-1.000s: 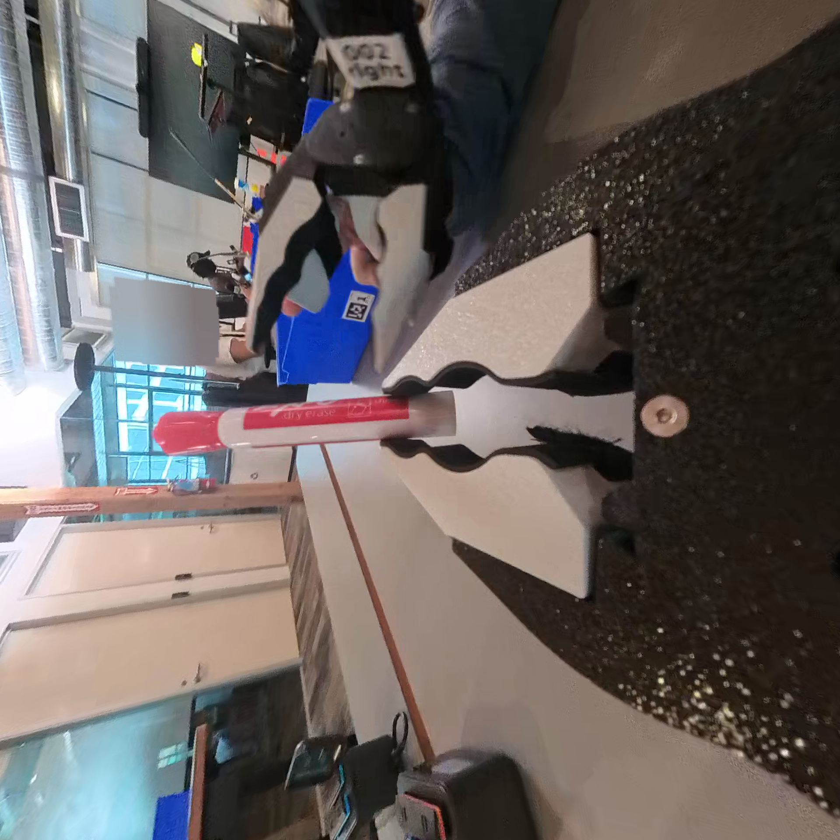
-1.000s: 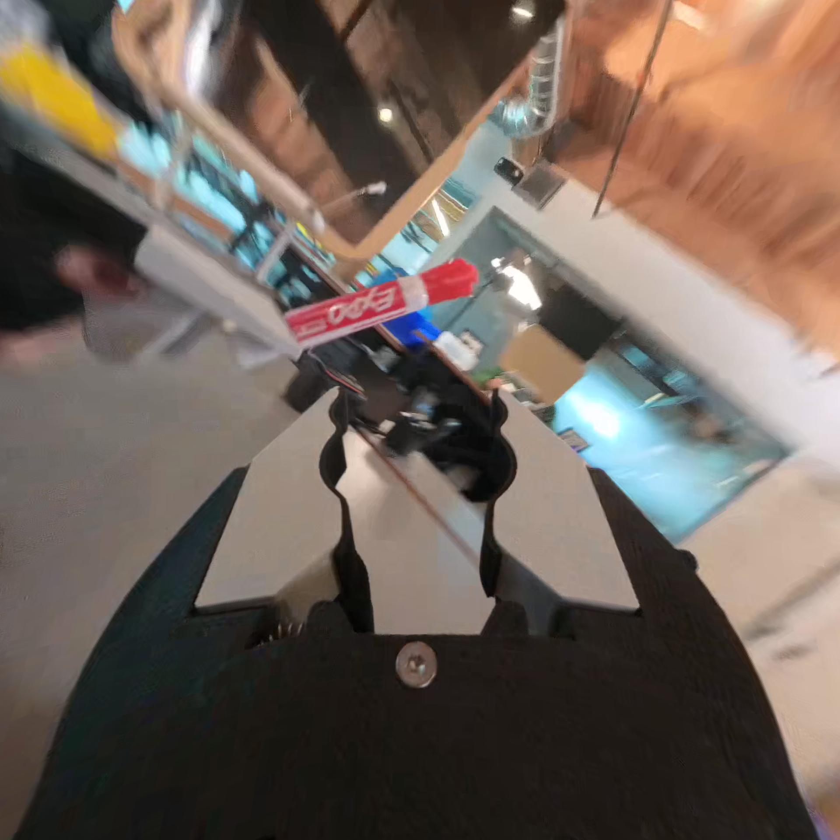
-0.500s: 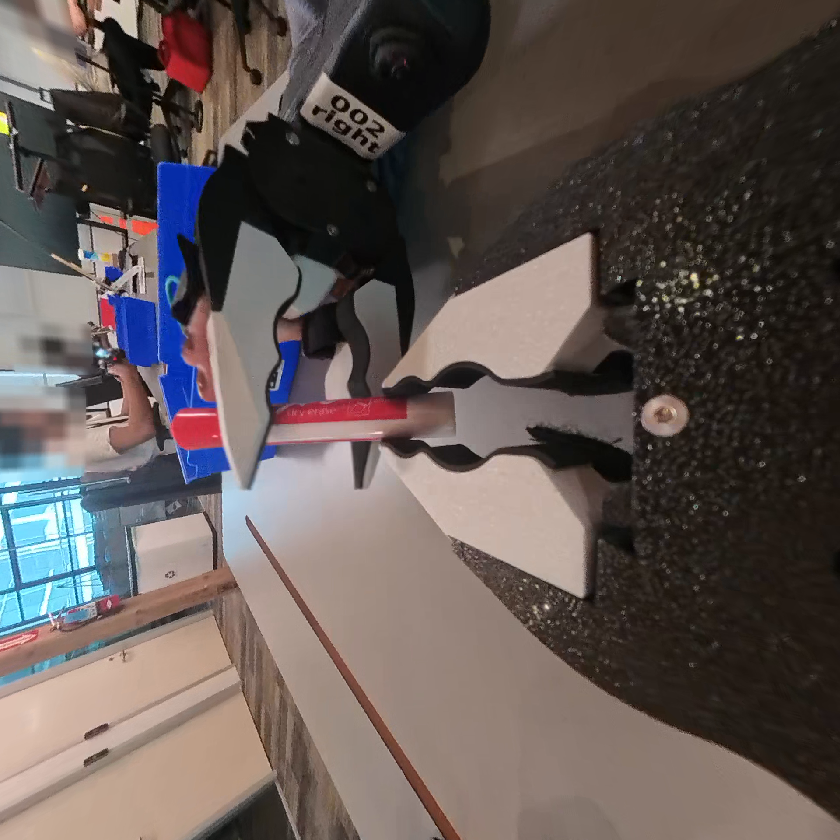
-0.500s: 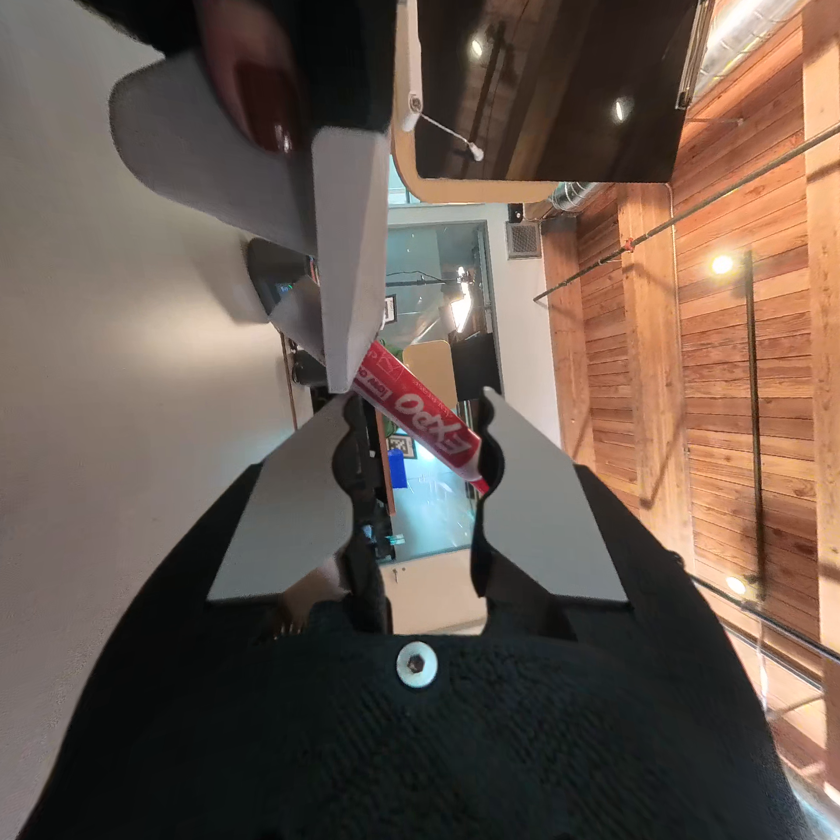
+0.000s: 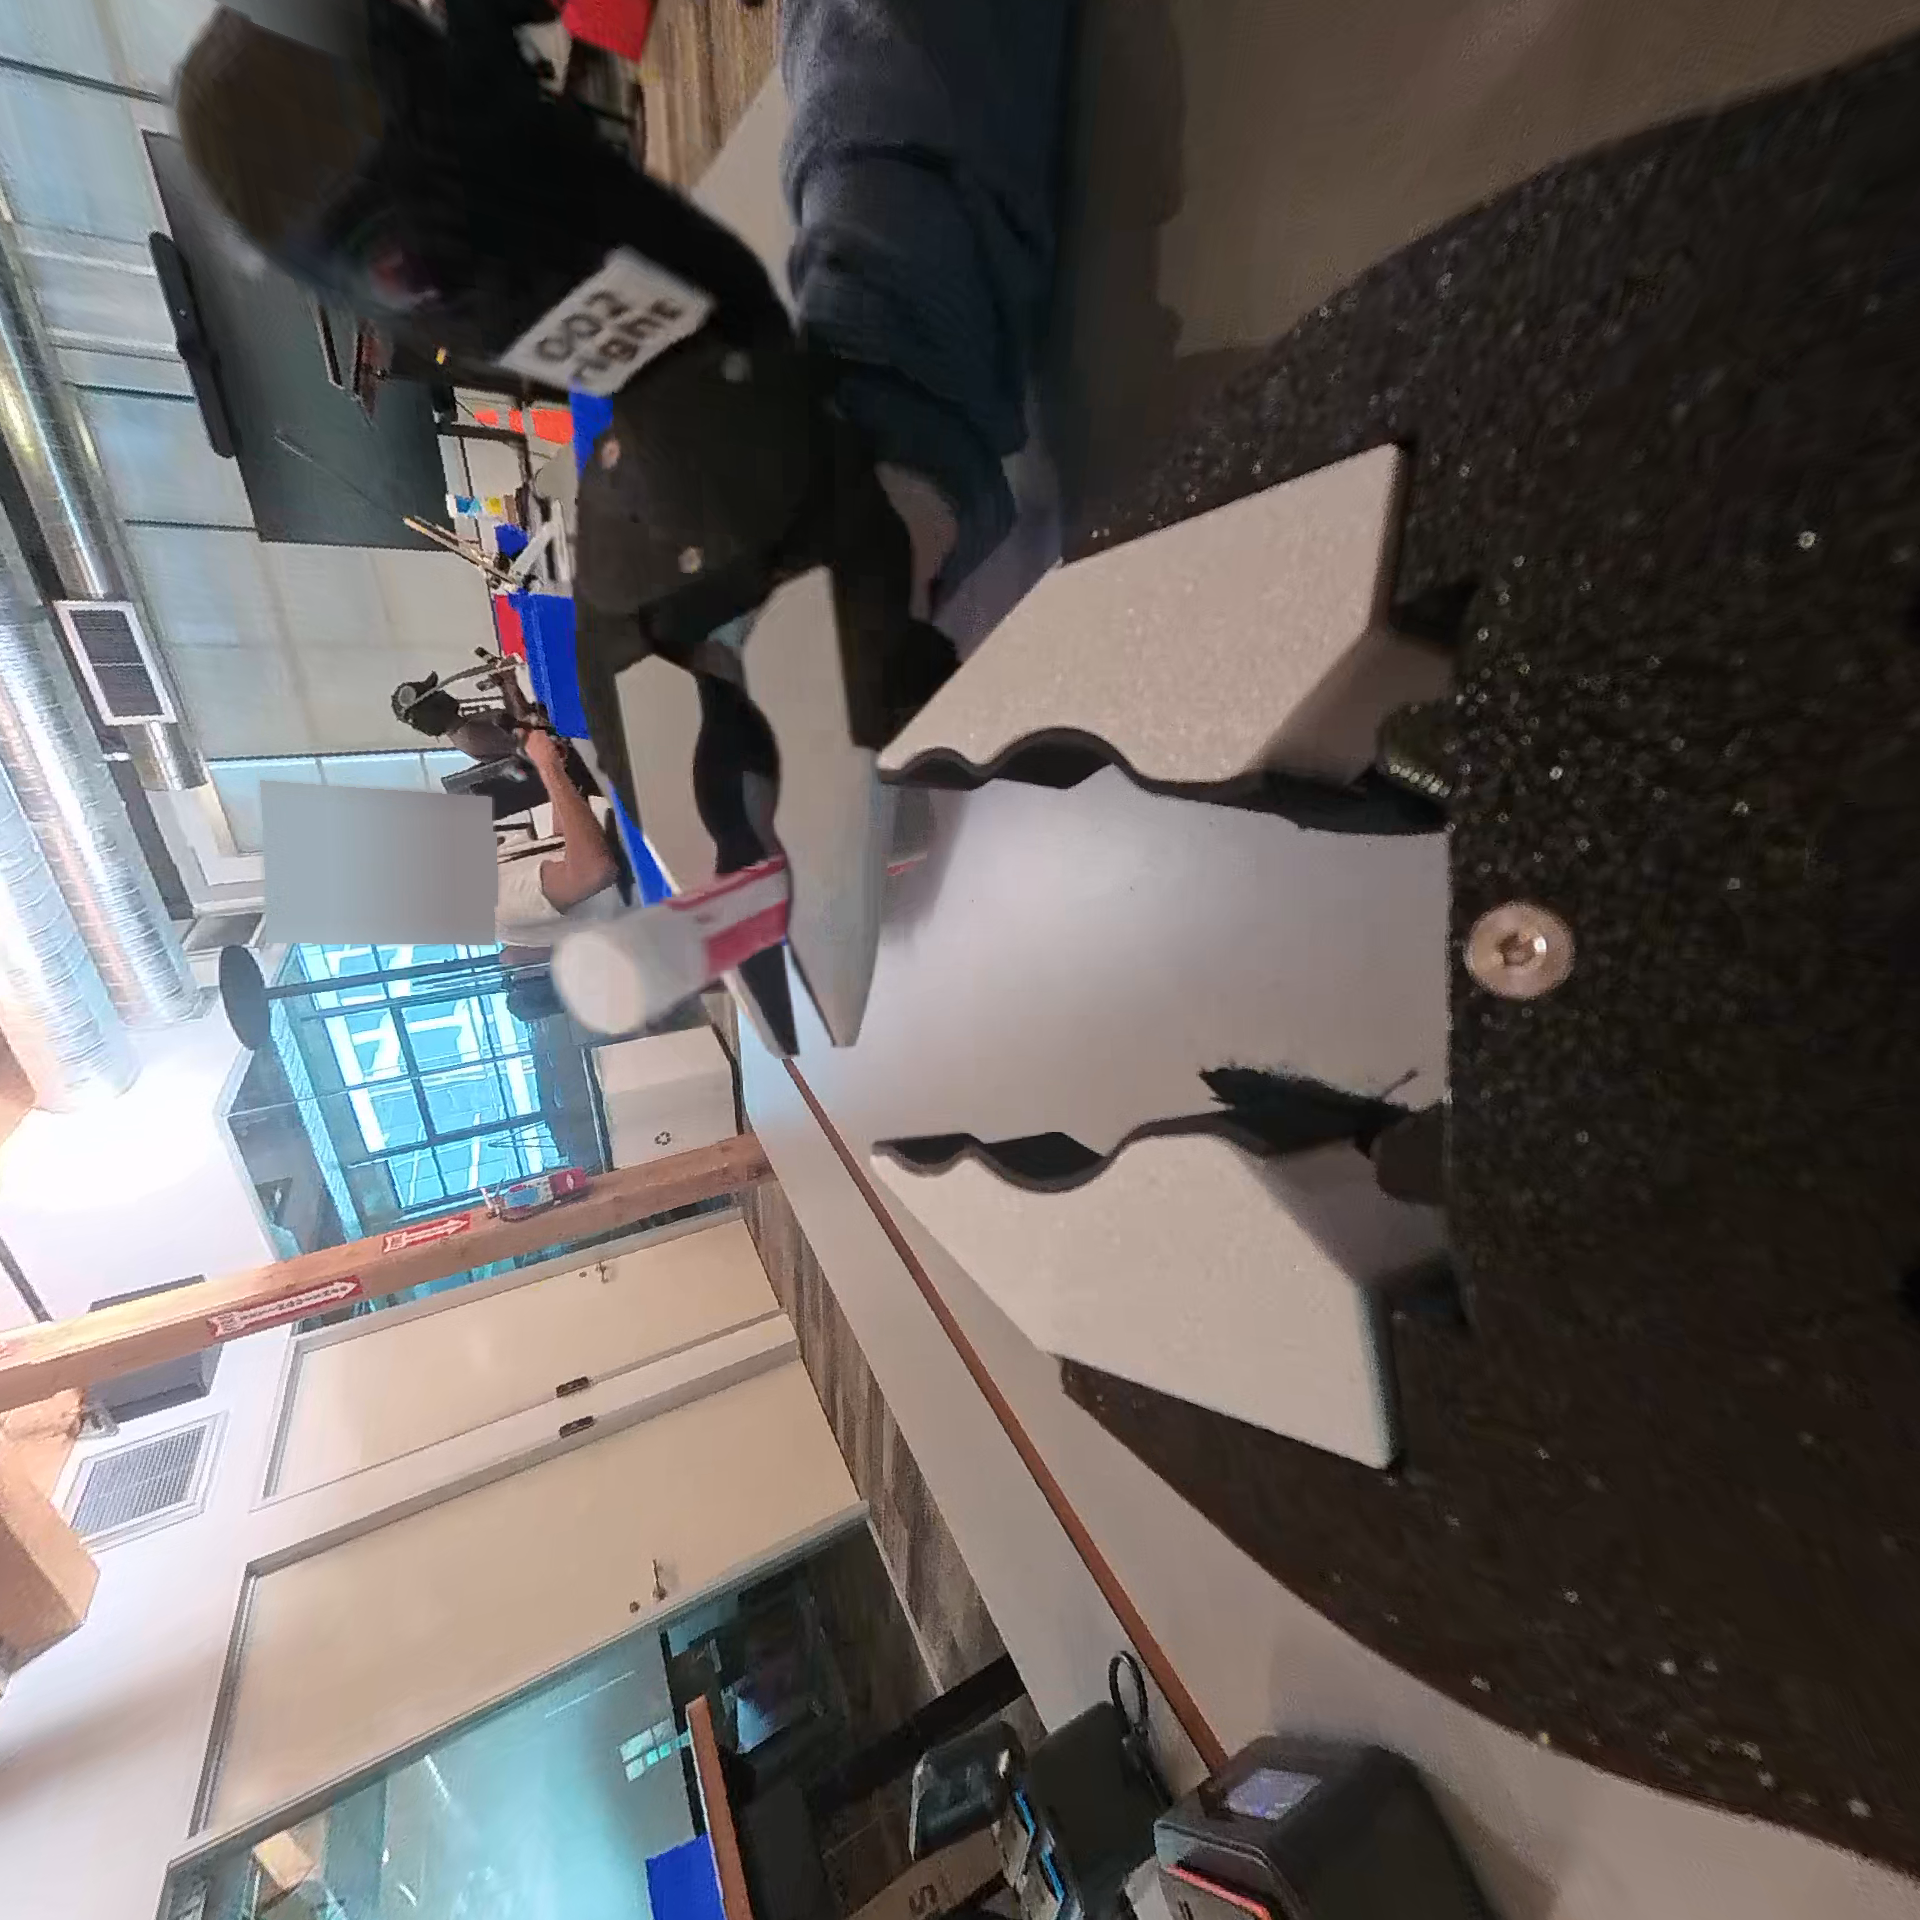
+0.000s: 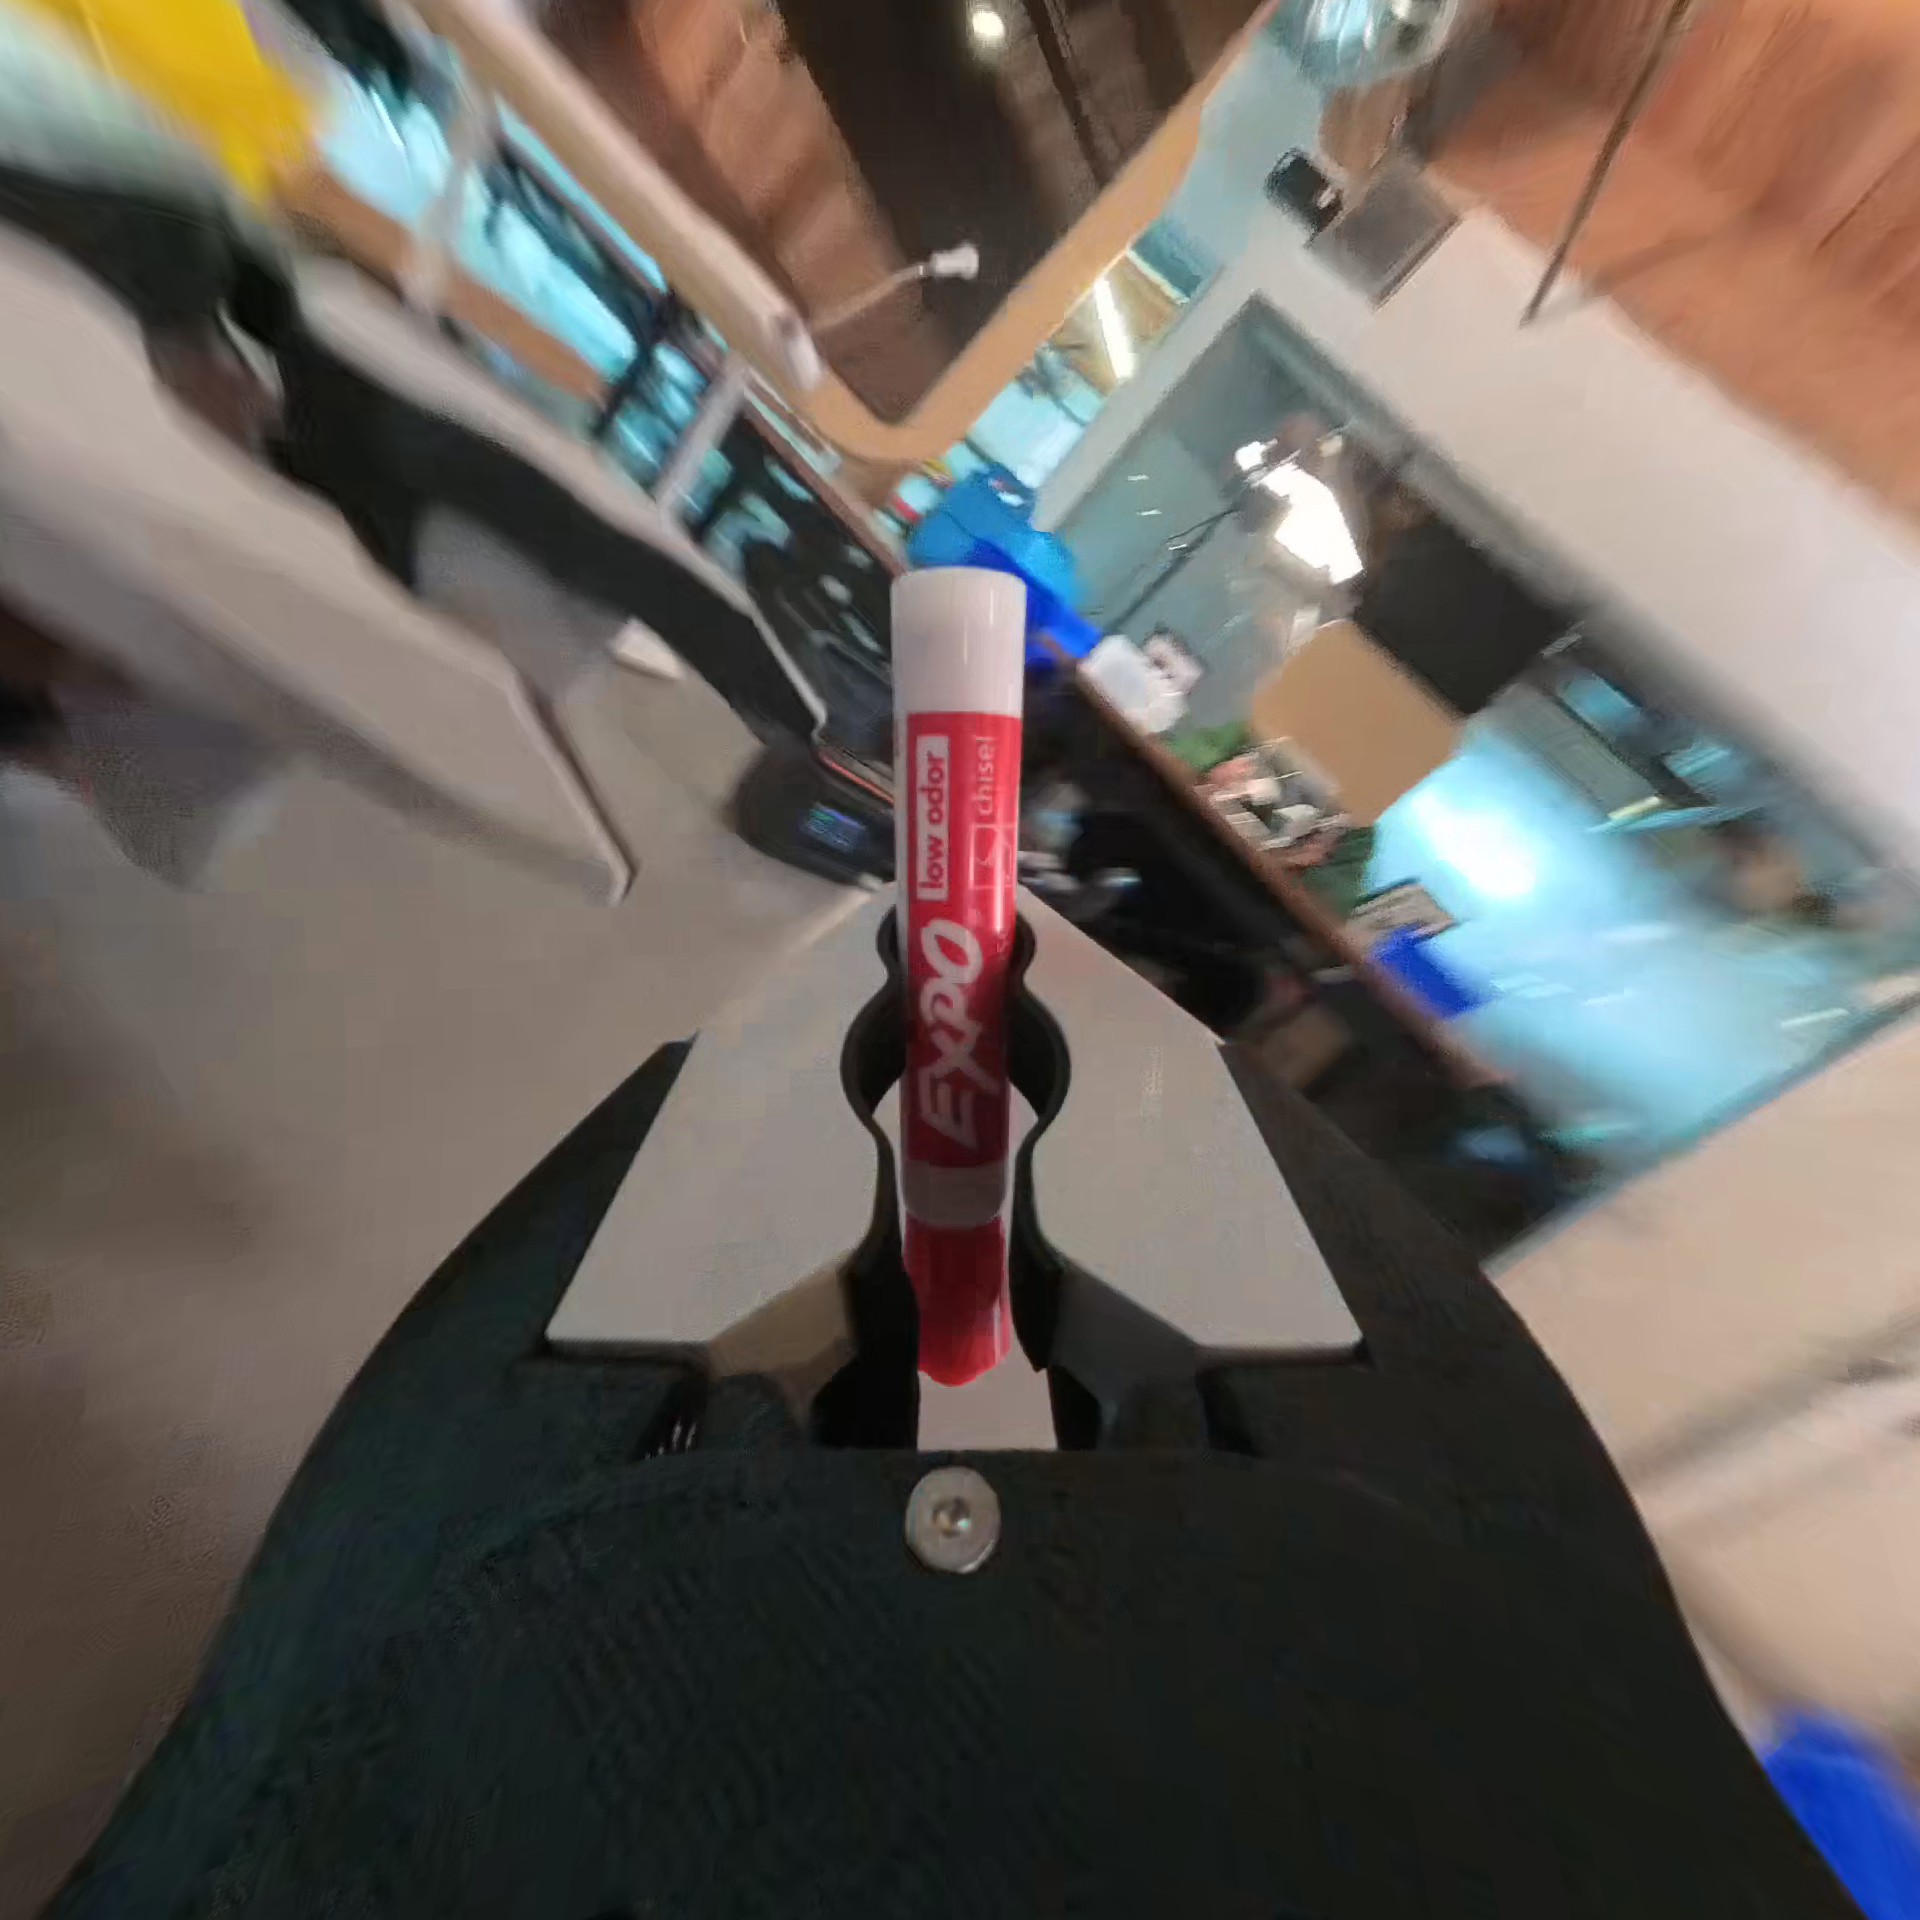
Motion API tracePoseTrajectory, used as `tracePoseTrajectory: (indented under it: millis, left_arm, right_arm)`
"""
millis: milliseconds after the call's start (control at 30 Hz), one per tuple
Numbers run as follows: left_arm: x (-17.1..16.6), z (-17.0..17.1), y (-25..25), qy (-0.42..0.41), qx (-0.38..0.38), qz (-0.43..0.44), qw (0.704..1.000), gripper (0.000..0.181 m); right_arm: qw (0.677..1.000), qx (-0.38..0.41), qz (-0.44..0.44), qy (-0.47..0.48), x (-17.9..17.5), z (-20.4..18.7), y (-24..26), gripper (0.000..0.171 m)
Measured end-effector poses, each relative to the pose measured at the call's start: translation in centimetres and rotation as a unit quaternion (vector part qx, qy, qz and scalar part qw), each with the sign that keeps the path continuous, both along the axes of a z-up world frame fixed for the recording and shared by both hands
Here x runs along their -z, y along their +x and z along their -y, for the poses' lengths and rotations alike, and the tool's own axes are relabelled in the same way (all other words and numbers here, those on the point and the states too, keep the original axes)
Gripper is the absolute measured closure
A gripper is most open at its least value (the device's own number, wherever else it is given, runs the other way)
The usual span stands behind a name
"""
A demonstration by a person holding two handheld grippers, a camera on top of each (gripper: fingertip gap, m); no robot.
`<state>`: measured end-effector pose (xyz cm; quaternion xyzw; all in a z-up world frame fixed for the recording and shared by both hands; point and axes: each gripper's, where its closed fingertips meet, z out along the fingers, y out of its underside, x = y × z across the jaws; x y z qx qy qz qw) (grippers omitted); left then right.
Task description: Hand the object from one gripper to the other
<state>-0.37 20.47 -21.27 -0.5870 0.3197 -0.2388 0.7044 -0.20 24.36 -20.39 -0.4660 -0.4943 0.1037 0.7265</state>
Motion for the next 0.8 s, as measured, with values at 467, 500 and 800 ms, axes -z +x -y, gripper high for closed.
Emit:
tracePoseTrajectory:
  millis: [467,500,800]
  left_arm:
    - [1.9,3.2,3.8,0.021,0.115,-0.091,0.989,0.144]
    - [1.8,3.2,3.8,0.023,0.112,-0.088,0.990,0.145]
    - [0.4,4.8,3.8,-0.021,0.210,-0.005,0.978,0.156]
  right_arm:
    - [0.806,-0.398,-0.246,-0.361,-3.9,6.6,-0.8,0.159]
    - [0.803,-0.406,-0.241,-0.364,-3.9,7.0,-1.0,0.159]
    - [0.714,-0.496,-0.246,-0.428,-5.2,8.7,0.1,0.159]
